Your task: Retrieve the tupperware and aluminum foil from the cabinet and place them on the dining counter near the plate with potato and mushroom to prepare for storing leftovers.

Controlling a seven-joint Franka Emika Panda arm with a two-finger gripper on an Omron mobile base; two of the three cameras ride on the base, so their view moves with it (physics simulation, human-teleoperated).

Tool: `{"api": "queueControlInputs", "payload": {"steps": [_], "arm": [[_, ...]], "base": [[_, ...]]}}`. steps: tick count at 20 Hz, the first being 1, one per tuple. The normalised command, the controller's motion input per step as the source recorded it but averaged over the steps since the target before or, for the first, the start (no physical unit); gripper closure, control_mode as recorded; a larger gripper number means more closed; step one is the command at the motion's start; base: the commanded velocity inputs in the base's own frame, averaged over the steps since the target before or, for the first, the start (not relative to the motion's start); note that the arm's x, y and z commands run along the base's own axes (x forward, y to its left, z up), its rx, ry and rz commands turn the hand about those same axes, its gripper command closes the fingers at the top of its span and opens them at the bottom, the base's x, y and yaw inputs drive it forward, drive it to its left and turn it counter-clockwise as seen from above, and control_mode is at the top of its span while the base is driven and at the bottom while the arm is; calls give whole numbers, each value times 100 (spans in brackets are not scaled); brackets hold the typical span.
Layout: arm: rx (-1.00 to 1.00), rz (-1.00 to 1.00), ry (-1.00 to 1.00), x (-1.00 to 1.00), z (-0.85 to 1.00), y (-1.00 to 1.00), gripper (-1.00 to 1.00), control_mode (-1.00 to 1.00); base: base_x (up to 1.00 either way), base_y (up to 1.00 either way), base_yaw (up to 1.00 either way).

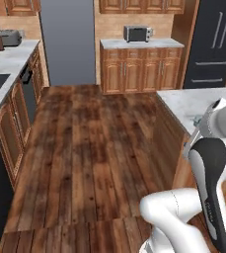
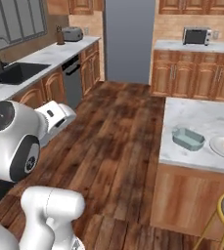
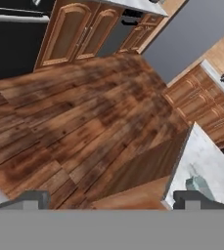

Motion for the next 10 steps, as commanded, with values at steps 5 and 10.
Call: {"api": "queueControlInputs", "payload": {"steps": [5, 10], "arm": [[0, 0, 0, 0, 0, 0, -100, 100], [0, 0, 0, 0, 0, 0, -100, 100]], "base": [[97, 89, 0], [100, 46, 1]]}}
